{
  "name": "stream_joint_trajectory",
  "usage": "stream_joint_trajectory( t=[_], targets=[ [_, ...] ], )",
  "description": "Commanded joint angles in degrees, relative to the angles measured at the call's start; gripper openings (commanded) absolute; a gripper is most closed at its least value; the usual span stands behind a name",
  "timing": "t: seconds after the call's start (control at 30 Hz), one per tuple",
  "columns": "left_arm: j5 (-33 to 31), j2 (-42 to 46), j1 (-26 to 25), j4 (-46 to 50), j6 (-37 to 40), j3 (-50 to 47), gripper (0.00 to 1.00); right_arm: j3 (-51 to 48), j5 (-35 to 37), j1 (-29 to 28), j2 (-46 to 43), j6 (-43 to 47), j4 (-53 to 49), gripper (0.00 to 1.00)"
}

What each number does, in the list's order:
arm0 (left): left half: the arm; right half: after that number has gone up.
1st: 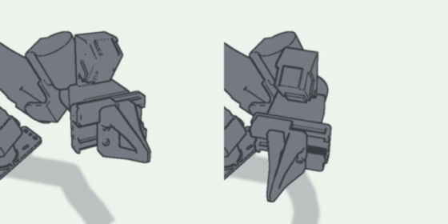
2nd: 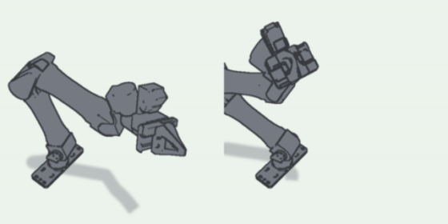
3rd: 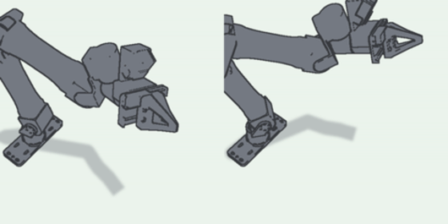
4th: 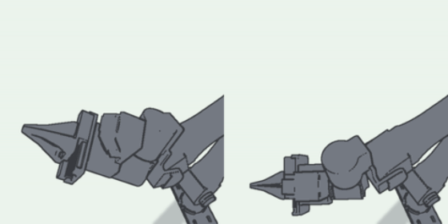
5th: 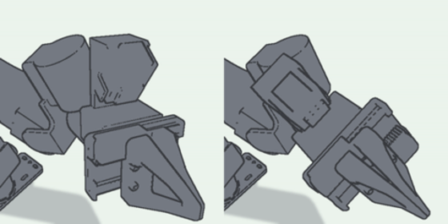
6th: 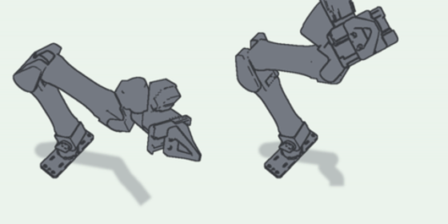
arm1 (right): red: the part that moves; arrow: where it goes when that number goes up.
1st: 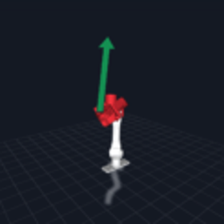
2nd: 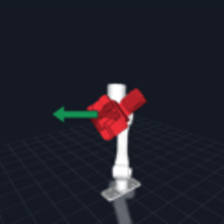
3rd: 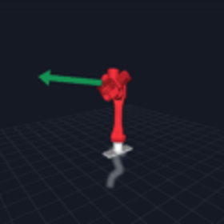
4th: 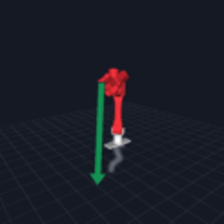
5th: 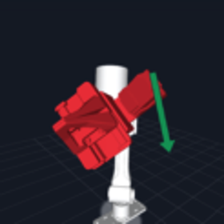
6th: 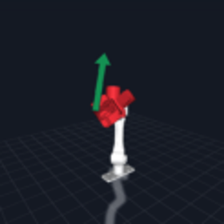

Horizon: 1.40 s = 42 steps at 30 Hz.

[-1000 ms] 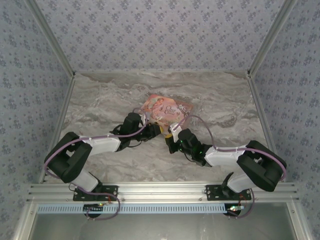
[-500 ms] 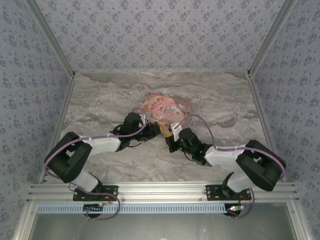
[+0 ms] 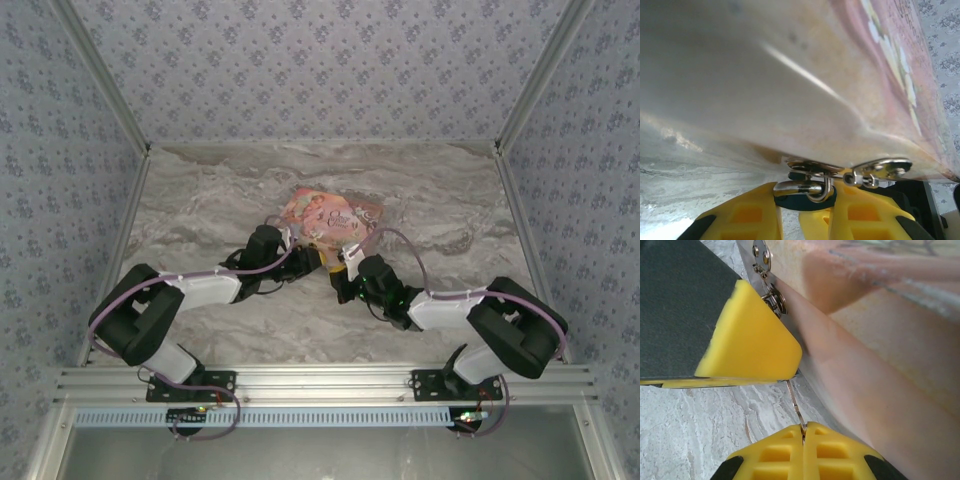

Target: Unlock the padlock with the key

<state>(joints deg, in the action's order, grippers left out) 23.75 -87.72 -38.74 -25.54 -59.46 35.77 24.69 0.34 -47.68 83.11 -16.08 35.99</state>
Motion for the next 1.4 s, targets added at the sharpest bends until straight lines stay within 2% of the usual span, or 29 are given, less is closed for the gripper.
stream_joint_trajectory(
  t=[0.0,0.5,1.17,1.37],
  targets=[
    [3.16,1.83,-0.78,-2.06,-1.07,1.14,0.18,1.41,-0.40,0.75,0.91,-1.67,2.24,0.00],
    [3.39,1.85,-1.07,-2.25,-1.46,1.21,0.18,4.60,-3.37,1.44,2.89,-1.33,5.42,0.00],
    [4.09,1.85,-1.16,-2.93,-2.57,1.38,0.18,10.12,-12.08,5.51,4.52,-1.58,9.40,0.00],
    [3.46,1.93,-1.12,-2.80,-3.02,1.65,0.18,7.82,-12.52,5.99,4.52,-2.47,7.97,0.00]
  ],
)
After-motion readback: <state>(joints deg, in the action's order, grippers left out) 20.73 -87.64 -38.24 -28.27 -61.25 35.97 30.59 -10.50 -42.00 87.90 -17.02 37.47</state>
